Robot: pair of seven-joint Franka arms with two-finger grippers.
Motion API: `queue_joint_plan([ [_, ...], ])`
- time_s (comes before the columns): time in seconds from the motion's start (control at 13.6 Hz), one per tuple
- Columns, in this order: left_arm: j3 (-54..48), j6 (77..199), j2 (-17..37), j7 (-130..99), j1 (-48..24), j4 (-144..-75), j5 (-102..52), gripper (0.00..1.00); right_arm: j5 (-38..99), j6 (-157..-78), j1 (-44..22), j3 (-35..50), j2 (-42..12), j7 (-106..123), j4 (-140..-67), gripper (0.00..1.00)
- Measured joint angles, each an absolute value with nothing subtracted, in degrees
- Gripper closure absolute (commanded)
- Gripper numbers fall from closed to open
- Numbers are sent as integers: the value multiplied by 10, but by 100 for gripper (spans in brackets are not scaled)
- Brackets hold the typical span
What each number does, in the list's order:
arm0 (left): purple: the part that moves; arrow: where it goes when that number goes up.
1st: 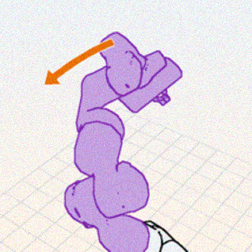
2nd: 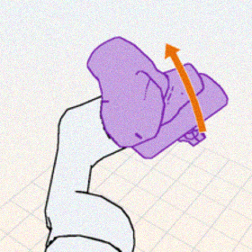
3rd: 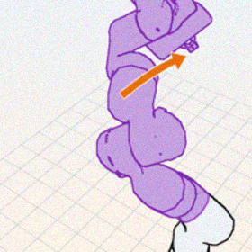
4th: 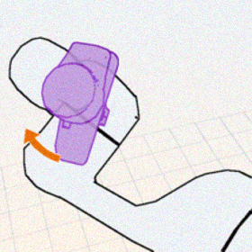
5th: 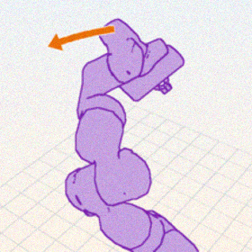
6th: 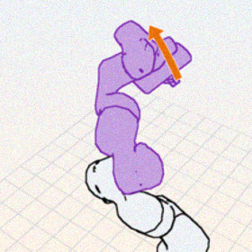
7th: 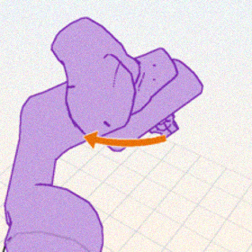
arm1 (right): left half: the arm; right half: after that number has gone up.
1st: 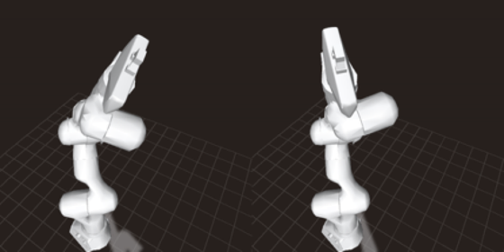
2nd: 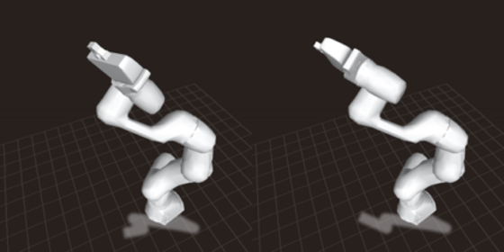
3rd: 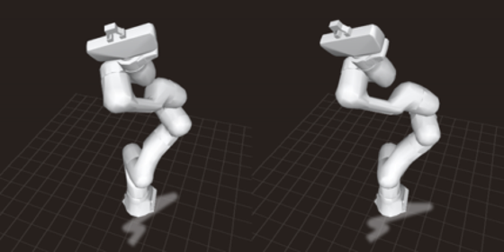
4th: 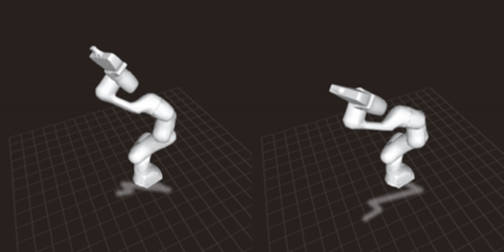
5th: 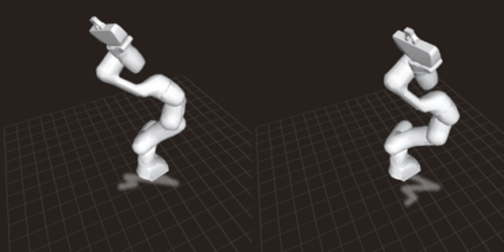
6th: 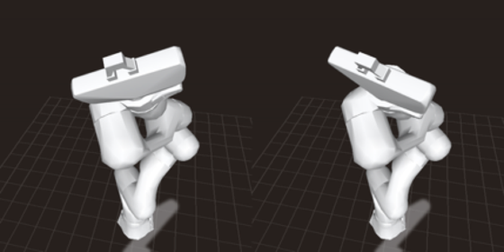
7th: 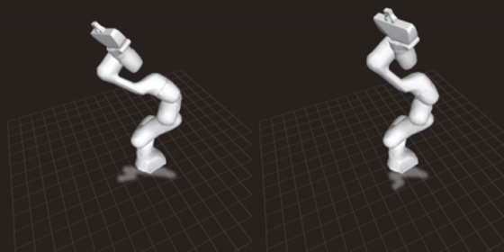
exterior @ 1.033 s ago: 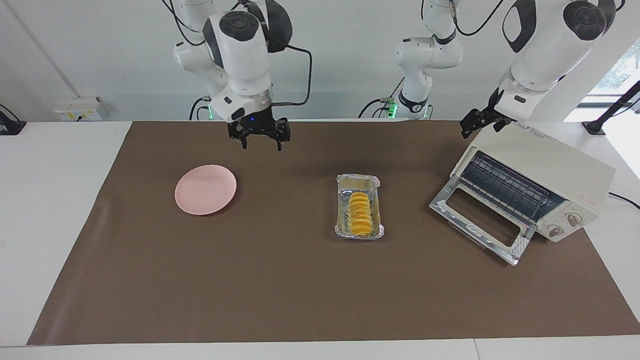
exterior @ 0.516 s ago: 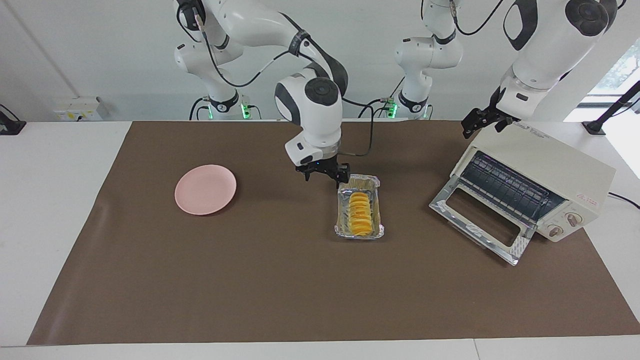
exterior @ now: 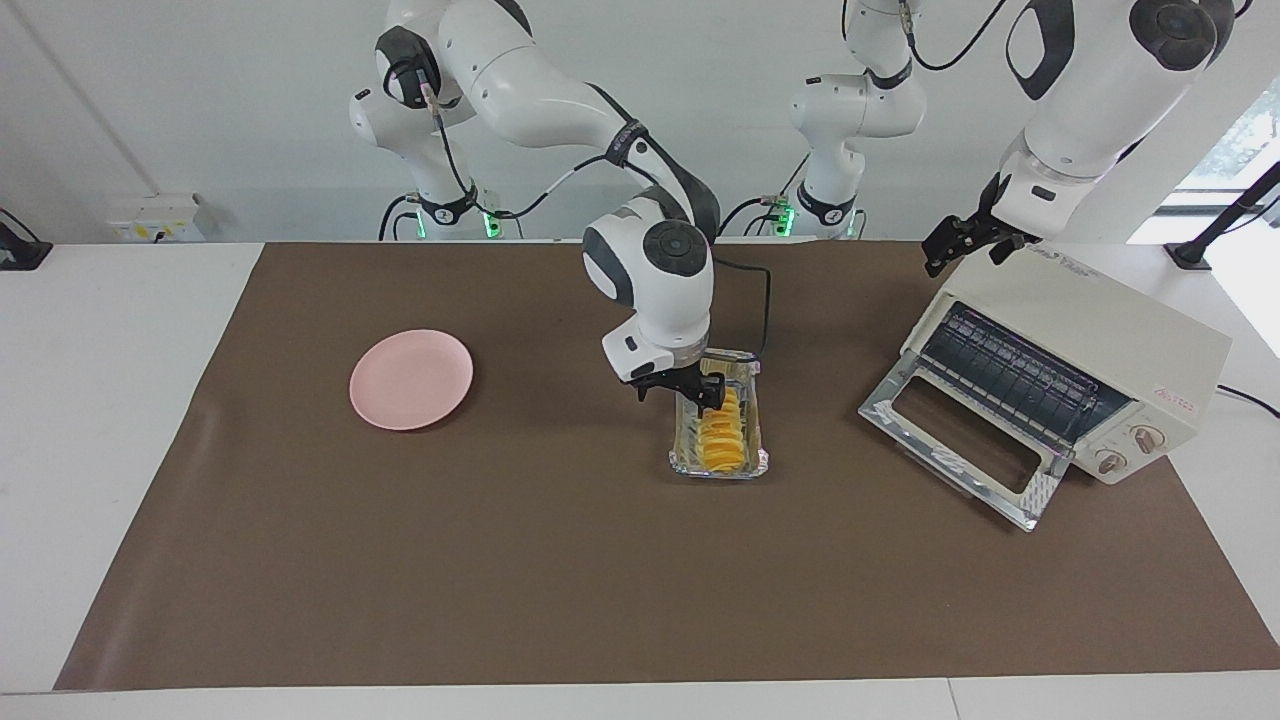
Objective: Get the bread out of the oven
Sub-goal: 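Move the right gripper from the pink plate to the foil tray, then grasp the foil tray and drag it farther from the robot with the right gripper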
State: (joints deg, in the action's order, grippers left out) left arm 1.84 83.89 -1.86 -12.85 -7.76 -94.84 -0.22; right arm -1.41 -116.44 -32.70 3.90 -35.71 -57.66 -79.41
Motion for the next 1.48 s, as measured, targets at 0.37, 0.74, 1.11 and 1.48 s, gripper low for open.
queue_joint_plan([
  [0.37,18,840,-19,-128,-78,-948,-2,0,-32,-1191,-333,39,-362,-539,-824,10],
  [0.74,20,840,-19,-128,-78,-948,-2,0,-48,-1197,-343,39,-362,-511,-841,100],
  [1.11,20,840,-19,-128,-78,-949,-2,0,-49,-1196,-343,39,-359,-506,-840,100],
  [1.48,20,841,-19,-128,-78,-949,-2,0,-46,-1133,-322,34,-357,-468,-798,100],
])
